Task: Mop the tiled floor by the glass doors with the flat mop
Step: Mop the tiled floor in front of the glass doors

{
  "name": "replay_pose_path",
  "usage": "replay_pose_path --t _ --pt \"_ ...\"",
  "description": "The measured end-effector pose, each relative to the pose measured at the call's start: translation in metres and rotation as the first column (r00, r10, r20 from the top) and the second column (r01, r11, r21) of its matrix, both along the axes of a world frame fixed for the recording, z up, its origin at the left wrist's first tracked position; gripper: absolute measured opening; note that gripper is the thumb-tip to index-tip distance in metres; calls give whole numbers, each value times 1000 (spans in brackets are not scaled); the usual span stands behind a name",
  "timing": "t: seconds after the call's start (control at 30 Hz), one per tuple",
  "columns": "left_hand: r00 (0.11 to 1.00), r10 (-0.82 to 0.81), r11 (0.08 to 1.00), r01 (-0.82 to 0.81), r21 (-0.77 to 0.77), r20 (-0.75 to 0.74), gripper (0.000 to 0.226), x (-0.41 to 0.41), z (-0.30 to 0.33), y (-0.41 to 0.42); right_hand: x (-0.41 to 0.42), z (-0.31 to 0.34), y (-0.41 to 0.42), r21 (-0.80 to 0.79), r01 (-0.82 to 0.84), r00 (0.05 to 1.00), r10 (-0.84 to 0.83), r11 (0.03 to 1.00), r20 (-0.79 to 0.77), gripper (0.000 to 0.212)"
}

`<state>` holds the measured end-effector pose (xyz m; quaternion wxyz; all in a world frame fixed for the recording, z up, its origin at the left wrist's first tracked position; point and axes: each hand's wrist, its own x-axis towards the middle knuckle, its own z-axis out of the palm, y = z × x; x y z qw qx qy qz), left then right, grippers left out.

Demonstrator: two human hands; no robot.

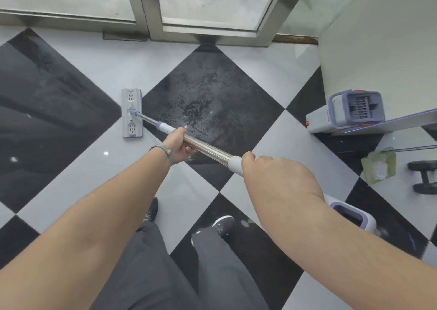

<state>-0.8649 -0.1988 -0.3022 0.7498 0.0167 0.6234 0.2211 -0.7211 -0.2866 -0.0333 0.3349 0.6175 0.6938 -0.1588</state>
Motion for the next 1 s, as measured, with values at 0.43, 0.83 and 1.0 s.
replay_pose_path --t 0.43,0.83,1.0 --pt "995 -103 994 102 27 13 26 237 -1 -16 223 2 -31 20 58 998 -59 998 10 43" --pt "991 -123 992 123 17 51 29 399 13 3 371 30 -10 44 76 997 -77 996 30 35" --pt "985 -158 987 159 -11 72 31 464 28 27 433 49 22 2 63 998 -63 998 -19 37"
